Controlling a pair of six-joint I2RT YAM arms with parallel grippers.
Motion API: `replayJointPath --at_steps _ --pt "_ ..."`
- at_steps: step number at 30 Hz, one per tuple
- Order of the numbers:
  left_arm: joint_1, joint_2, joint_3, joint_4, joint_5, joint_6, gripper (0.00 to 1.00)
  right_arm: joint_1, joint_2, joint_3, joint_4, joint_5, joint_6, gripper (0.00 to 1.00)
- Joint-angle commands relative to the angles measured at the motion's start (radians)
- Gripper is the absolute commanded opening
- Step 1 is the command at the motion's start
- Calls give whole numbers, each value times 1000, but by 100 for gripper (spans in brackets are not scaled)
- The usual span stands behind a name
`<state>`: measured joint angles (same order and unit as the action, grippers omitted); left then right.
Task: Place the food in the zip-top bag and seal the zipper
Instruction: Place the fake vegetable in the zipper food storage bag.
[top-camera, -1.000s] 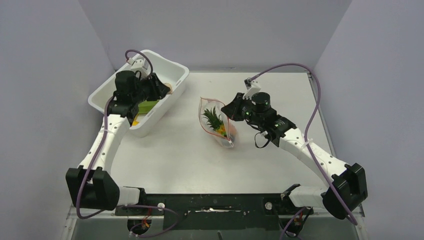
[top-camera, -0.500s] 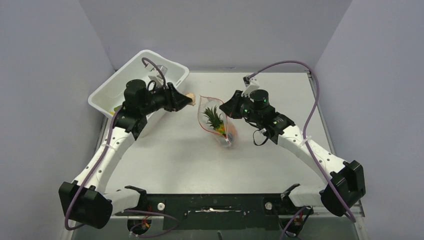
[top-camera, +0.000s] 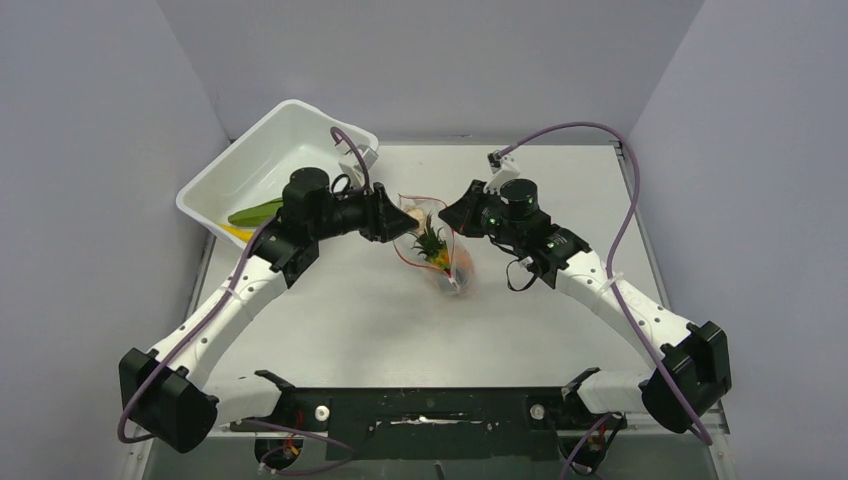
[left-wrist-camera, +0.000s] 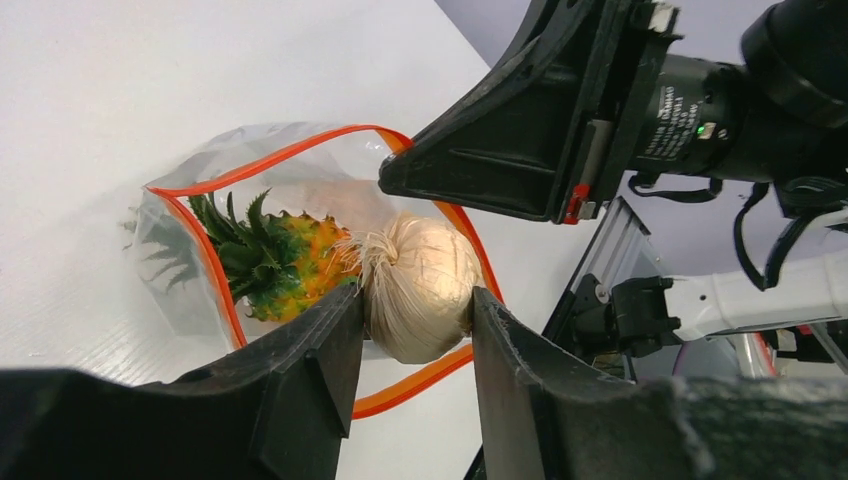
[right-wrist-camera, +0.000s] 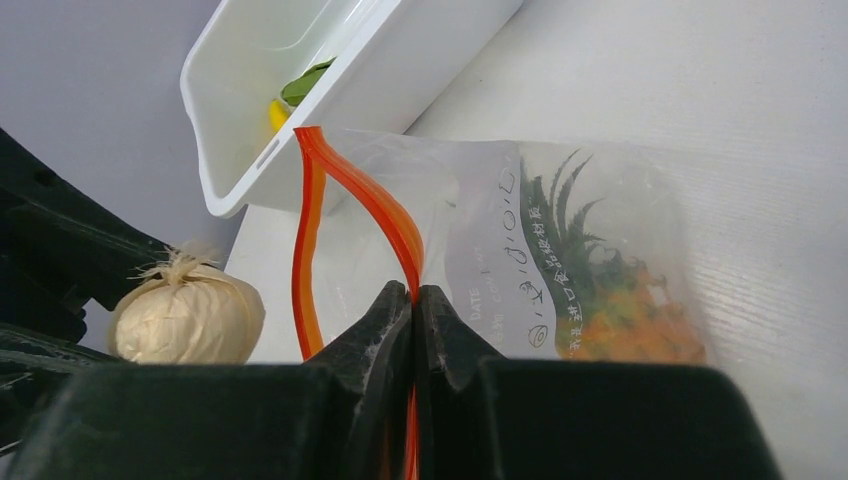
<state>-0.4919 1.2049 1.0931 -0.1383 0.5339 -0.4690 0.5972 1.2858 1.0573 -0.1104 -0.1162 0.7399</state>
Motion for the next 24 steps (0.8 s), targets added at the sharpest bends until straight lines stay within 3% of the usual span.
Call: replayJointPath --at_steps 1,14,24 --pt "-22 44 54 -17 -8 27 41 8 -48 15 55 -5 3 0" --pt "-71 109 99 -132 -109 108 62 10 -85 -29 93 -5 21 0" --pt "-86 81 138 -163 -205 126 68 9 -80 -24 87 -14 -6 0"
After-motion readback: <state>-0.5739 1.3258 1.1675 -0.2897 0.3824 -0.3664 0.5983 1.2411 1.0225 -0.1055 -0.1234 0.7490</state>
